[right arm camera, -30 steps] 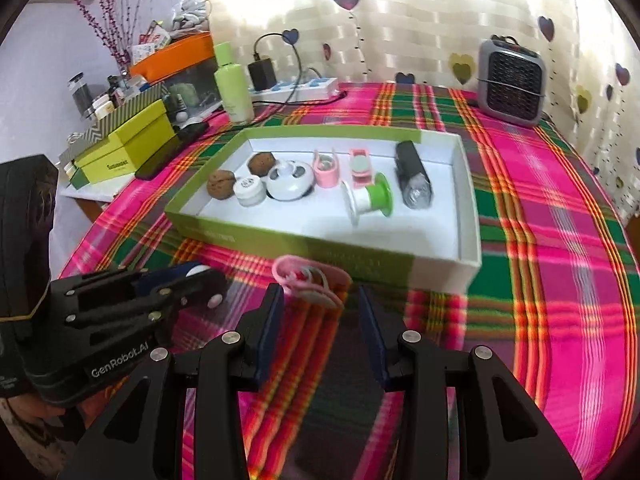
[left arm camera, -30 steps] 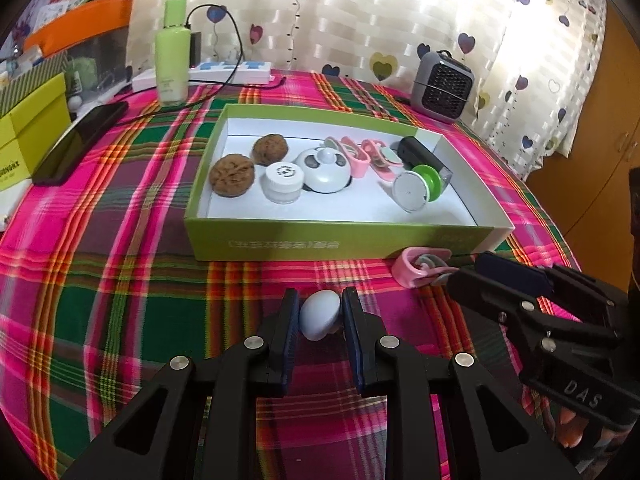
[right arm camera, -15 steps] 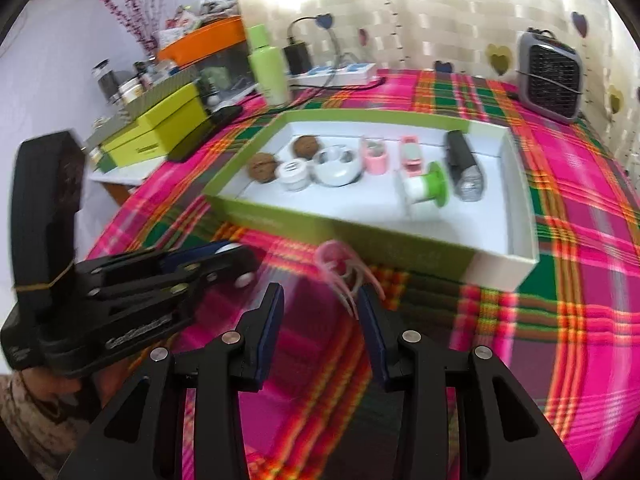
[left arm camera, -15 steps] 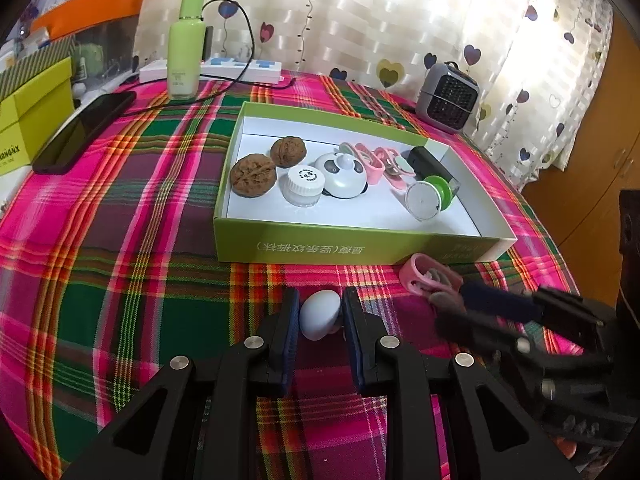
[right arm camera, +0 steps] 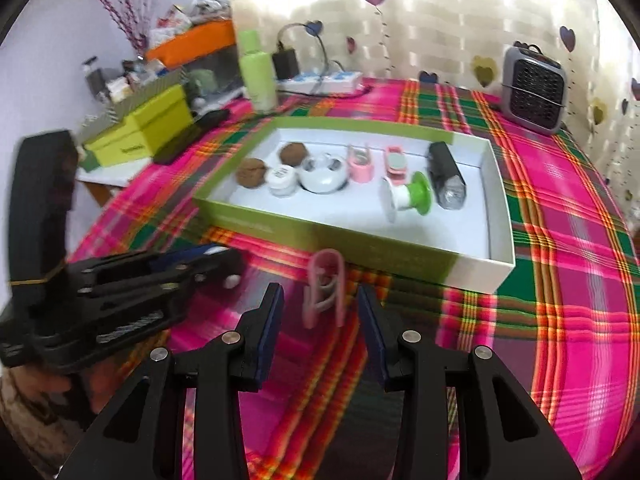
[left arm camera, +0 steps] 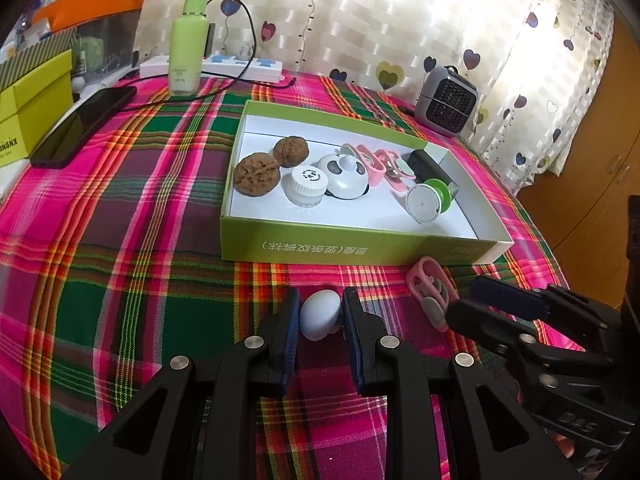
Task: Organize objects
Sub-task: 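Close the right gripper on the pink clip while the left gripper holds the mushroom knob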
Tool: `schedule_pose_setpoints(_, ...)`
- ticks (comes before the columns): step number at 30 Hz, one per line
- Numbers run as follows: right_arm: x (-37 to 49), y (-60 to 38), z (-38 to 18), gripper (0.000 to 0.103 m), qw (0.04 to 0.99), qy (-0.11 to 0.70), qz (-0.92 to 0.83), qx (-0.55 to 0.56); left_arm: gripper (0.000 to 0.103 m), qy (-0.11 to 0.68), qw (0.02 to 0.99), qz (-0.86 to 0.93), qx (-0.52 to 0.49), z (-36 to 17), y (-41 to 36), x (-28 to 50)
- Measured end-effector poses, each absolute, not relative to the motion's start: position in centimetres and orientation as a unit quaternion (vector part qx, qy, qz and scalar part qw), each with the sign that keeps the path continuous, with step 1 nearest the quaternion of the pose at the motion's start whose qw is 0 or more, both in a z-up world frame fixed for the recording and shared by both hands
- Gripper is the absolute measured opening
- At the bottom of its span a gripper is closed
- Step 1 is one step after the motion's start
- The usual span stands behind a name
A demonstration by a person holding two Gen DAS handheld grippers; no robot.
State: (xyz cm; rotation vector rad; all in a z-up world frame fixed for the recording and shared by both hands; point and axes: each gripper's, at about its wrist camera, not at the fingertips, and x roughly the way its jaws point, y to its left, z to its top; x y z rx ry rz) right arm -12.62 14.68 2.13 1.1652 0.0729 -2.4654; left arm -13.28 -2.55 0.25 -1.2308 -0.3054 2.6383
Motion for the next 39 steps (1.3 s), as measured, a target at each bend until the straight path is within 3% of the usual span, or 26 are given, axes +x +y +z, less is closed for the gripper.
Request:
schedule_pose_setpoints(17, -14.1, 13.2, 0.7, 0.040, 0.175, 0.068, -0.882, 0.431, 0.020, -0.103, 0.106, 0.896, -0.418, 0.2, -2.6, -13.3)
schedule_pose_setpoints(22, -14.5, 13.0, 0.5, 0.051, 0.159, 0.078, -0.886, 0.428, 0.021, -0.102, 0.106, 0.896, -0.418, 0.2, -2.5, -13.3)
schedule_pose_setpoints(31, -14.5, 13.2, 0.6, 0.051, 0.159, 0.072, -0.886, 0.429, 0.021, -0.096, 0.103, 0.897, -0.418, 0.2, -2.3, -13.2)
schedule_pose_setpoints(34, -14.4, 13.2, 0.6, 0.048, 0.155, 0.074, -0.887, 0.428, 0.021, -0.096, 0.103, 0.897, -0.418, 0.2, -2.3, -13.2)
schedule_pose_setpoints(39, -14.5, 13.9, 0.7, 0.030, 0.145, 0.062, -0.891, 0.426, 0.022, -0.093, 0.102, 0.898, -0.419, 0.2, -2.2, -13.2)
